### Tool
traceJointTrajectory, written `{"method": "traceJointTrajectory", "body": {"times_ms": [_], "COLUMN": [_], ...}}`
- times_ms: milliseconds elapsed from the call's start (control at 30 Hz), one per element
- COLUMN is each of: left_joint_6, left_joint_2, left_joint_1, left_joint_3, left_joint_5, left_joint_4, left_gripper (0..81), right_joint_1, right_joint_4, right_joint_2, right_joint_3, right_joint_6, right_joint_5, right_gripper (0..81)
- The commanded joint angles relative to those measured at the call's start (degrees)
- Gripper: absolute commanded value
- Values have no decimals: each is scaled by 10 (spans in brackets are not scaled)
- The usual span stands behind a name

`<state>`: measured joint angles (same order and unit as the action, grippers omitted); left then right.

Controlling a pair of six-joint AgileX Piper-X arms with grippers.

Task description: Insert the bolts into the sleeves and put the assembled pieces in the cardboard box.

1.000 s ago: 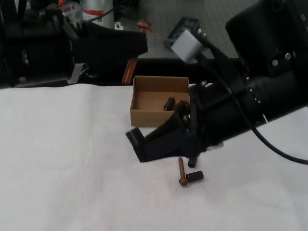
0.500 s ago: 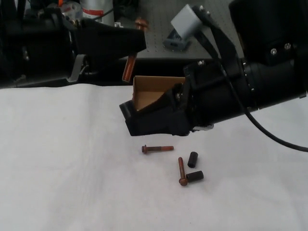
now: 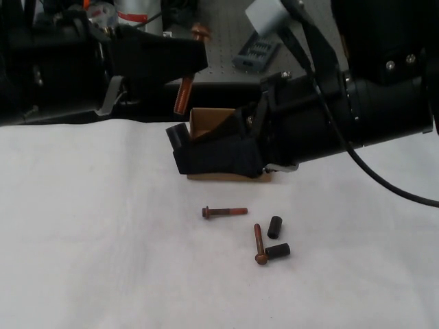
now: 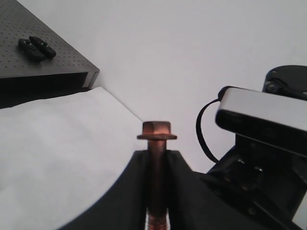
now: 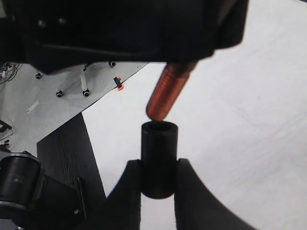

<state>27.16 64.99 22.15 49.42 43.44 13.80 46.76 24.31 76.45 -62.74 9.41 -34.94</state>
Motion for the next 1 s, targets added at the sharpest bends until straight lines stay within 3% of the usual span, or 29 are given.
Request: {"method": "traceJointTrajectory", "body": {"times_ms": [0,967], "left_joint_6": [2,-2], "left_joint_2": [-9,-9], "left_joint_1": [-2,-2], "left_joint_3": [1,1], "left_joint_5": [-10,-9], "left_joint_4": [13,-18], "left_gripper": [6,6], "right_joint_1": [-2,-11], "right_joint_4": [-8,-20], "right_joint_2": [-13,-18], "right_joint_3": [-3,-3], "right_joint_6": [1,13], "right_joint_5": [3,22], "right_gripper": [29,29]}}
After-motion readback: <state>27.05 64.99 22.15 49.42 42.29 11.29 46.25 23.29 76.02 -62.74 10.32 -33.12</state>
